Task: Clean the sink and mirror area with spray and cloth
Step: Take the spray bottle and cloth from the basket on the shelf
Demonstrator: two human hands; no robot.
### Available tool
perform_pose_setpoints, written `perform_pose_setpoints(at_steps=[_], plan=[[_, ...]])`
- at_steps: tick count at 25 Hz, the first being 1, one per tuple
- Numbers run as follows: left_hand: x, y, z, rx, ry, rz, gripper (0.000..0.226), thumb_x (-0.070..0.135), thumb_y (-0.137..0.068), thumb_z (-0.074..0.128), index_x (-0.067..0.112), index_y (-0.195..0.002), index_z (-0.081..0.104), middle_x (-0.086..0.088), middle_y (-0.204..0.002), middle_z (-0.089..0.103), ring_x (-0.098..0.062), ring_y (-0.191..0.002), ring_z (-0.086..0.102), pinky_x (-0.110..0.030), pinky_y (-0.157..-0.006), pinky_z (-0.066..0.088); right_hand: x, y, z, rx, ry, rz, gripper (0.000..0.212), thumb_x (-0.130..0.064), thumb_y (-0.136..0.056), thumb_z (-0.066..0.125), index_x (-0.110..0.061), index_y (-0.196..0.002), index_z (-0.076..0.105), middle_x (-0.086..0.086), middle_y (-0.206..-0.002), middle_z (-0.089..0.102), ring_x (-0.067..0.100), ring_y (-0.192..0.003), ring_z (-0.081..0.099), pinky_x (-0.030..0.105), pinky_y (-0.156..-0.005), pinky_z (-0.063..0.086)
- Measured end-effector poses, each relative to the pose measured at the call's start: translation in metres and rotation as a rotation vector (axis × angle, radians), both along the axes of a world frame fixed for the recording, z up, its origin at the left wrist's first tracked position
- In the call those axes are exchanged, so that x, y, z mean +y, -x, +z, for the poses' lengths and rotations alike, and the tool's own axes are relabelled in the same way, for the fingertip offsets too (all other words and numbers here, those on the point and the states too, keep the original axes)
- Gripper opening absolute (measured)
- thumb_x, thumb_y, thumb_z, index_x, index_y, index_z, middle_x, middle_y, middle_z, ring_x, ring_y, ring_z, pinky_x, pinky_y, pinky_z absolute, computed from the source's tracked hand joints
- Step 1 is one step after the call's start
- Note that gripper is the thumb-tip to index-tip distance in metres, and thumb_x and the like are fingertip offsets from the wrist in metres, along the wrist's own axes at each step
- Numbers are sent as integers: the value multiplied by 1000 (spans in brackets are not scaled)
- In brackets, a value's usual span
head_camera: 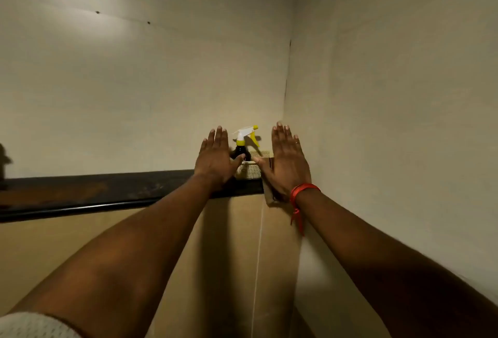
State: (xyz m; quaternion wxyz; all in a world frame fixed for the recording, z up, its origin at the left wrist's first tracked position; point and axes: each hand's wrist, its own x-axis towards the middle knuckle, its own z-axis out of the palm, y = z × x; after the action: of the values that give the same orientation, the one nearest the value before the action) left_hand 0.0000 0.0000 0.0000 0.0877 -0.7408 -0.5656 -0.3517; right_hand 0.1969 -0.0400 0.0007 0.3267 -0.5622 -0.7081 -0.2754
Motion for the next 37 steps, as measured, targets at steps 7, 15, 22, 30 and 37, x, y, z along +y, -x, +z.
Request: perform_pose_setpoints(at_steps=[7,15,22,30,37], plan=[[103,-47,7,-453,174,-57,98,42,-84,68,10,-158,13,-16,-139,61,-40,-129,55,-46,-103,47,94,-18,4,-54,340,20,77,-73,-93,22,-18,-126,63,13,-130,63,32,-125,55,40,-100,44],[147,-52,14,-585,263,53,71,57,-70,74,7,-119,62,-15,-119,71,-34,-109,67,-34,-84,52,102,0,70,128,1048,80,19,-32,-95,53,-16,-86,48,5,-77,52,16,-63,49,26,-59,41],[155,-48,8,-488,215,36,56,63,-79,69,13,-104,76,-12,-107,76,-31,-99,69,-33,-76,48,119,15,86,-161,1010,-108,21,-16,-100,49,-11,-80,47,10,-84,55,14,-63,45,24,-56,39],[126,-47,10,-759,-132,-39,34,42,-89,69,13,-108,72,-8,-105,76,-26,-99,66,-24,-75,37,108,-51,70,646,306,31,32,-27,-98,51,-3,-113,65,16,-120,66,33,-111,62,34,-90,48],[71,-60,58,-910,-29,-373,39,47,-86,72,12,-104,69,-3,-99,70,-22,-99,68,-38,-84,58,43,-90,87,1158,-58,364,26,-31,-101,44,-14,-117,55,-11,-90,57,9,-84,56,27,-82,45]])
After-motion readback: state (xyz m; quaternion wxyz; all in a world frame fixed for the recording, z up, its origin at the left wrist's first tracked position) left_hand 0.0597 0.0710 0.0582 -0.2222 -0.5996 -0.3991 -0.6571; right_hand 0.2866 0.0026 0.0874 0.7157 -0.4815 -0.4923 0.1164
